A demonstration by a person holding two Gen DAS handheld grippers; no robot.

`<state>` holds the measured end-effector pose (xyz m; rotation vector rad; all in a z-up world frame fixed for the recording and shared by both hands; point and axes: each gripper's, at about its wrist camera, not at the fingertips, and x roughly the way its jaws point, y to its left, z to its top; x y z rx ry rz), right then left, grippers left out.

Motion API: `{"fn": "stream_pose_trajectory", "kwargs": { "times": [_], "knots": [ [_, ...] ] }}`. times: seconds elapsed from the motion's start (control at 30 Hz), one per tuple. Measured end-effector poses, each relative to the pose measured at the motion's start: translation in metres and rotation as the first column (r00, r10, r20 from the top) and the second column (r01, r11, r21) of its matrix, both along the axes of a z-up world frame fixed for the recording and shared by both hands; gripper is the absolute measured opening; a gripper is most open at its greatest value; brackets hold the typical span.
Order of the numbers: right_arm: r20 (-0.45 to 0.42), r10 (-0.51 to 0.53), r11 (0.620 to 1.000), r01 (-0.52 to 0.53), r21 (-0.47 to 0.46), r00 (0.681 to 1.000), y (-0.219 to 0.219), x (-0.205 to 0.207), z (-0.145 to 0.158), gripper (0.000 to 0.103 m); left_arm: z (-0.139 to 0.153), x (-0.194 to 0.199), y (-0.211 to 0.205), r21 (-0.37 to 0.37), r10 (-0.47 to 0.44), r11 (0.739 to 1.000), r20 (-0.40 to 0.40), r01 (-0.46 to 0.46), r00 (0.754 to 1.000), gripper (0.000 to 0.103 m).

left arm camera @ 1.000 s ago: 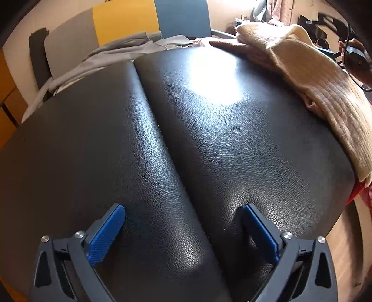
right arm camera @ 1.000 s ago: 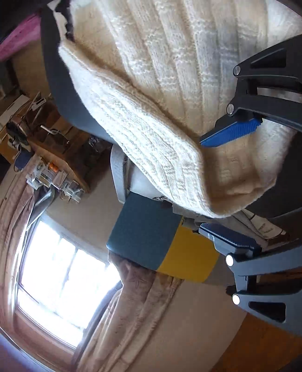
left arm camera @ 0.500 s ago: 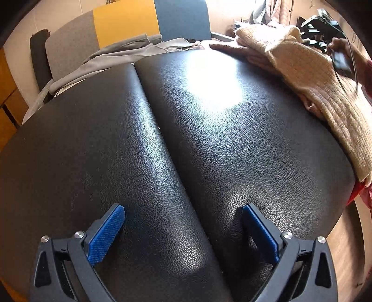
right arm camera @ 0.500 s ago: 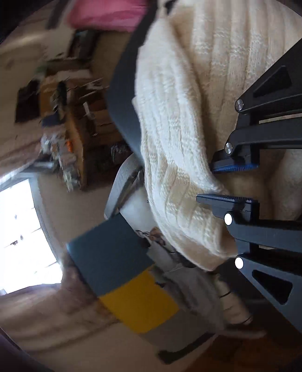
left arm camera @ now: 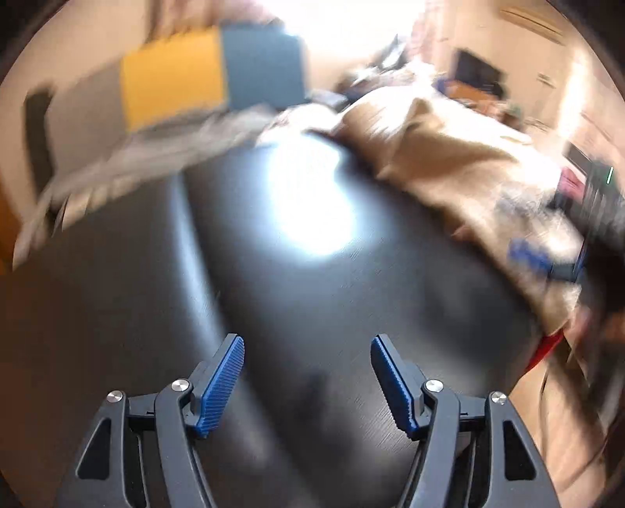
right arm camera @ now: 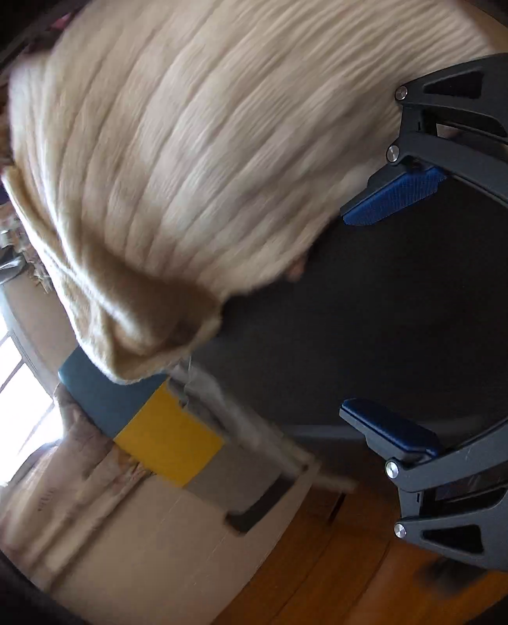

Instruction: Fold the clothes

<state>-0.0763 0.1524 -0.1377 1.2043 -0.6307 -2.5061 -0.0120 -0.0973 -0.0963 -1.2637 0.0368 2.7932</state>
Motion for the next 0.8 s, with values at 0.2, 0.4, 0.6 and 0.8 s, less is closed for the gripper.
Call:
{"fn": "stream_pose_trajectory", "kwargs": {
  "times": [0.2, 0.4, 0.6, 0.8],
  "knots": [
    [-0.182, 0.013, 0.899, 0.068, 0.432, 0.983, -0.024, 0.010, 0.011, 0.091, 0.088, -0.079, 0.044, 0.107, -0.200, 0.972, -0.081, 0.208, 0.976, 0.068],
    [-0.095, 0.025, 0.901, 0.019, 0.433, 0.995, -0.029, -0.024, -0.014, 0.103, 0.132, -0.187, 0.082, 0.383, -0.258, 0.896, 0.033, 0.226, 0.966, 0.068],
    [-0.102, 0.043, 0.873, 0.013, 0.487, 0.994, -0.044, -0.033, -0.029, 0.103, 0.099, -0.269, 0.135, 0.489, -0.296, 0.852, 0.152, 0.188, 0.943, 0.066],
    [-0.195, 0.090, 0.920, -0.007, 0.391, 0.977, -0.033, -0.018, 0.024, 0.103, 0.053, -0.327, 0.149, 0.564, -0.240, 0.824, 0.260, 0.055, 0.935, 0.066]
  ]
}}
